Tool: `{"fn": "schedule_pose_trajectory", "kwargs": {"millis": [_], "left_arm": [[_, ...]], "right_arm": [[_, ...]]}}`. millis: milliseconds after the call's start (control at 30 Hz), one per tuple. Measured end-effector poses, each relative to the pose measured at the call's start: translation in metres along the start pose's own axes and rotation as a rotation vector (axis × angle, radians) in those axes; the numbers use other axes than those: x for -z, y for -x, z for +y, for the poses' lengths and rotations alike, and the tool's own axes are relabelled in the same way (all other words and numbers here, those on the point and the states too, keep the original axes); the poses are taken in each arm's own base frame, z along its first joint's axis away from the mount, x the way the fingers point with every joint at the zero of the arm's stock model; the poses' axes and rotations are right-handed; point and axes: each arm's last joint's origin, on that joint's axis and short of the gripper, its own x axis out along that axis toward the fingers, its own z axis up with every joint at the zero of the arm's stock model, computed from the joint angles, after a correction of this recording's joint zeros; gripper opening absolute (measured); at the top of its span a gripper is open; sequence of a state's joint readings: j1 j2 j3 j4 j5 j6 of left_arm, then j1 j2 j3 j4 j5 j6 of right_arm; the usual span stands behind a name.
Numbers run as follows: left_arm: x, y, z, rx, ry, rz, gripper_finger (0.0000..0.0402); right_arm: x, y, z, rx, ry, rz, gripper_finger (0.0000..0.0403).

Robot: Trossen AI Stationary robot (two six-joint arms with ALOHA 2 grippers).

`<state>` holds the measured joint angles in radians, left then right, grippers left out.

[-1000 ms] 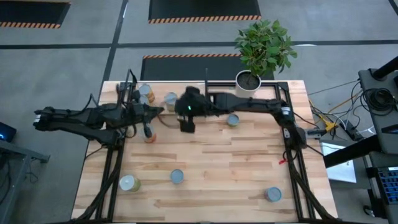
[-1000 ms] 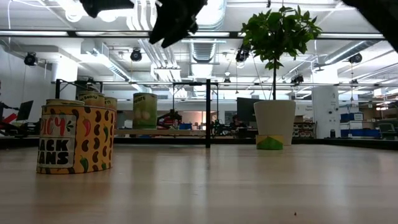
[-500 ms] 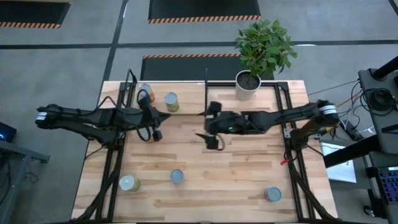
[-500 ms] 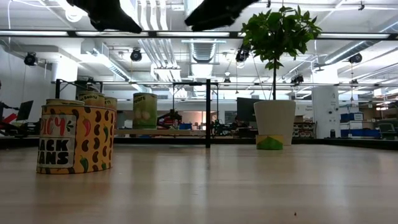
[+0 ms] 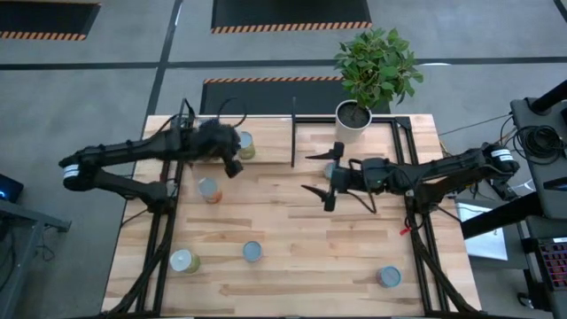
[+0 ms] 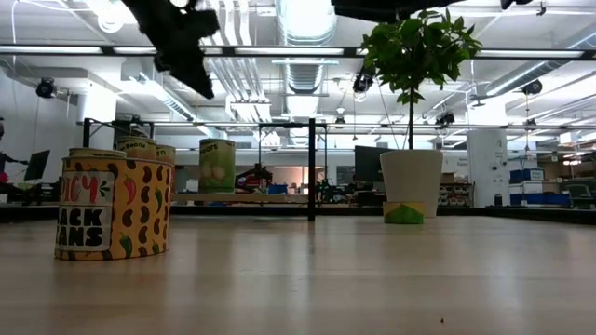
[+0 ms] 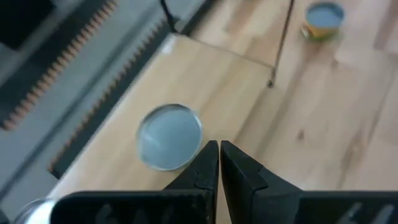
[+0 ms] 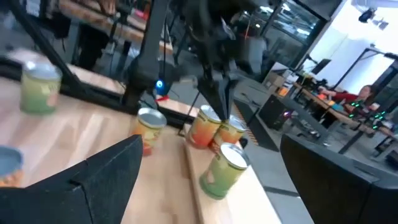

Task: Pick and place cans onto a shelf
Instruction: Put the green pears can on the shelf

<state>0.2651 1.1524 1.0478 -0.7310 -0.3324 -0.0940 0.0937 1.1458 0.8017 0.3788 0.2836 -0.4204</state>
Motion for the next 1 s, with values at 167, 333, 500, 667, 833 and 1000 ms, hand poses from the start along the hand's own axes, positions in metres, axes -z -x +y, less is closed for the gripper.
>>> {"fn": "schedule_pose_trajectory", "kwargs": {"millis": [167,333,500,667,833,1000], "left_arm": [[-0.021,-0.023,0.014,0.04,-0.024,0.101,0.0],[-0.04,-0.034,0.017,0.03,-0.053,0.135,0.0],[-0.052,-0.038,0.016,0.034,-0.083,0.19,0.0],[-0.051,-0.047,0.015,0.034,-0.11,0.292,0.0],[-0.046,-0.062,0.017,0.032,-0.14,0.355,0.0],[-0.043,-0.08,0.022,0.022,-0.147,0.406,0.0]], "right_arm": [[-0.002,0.012,-0.01,0.046,-0.051,0.018,0.0367],[-0.005,0.021,-0.009,-0.032,-0.01,0.023,0.0367],[-0.008,0.029,-0.012,-0.029,-0.033,0.029,0.0367],[-0.005,0.035,-0.013,-0.066,-0.071,0.091,0.0356],[-0.006,0.04,-0.014,-0.071,-0.07,0.103,0.0267],[-0.007,0.047,-0.017,-0.074,-0.071,0.112,0.0135]]}}
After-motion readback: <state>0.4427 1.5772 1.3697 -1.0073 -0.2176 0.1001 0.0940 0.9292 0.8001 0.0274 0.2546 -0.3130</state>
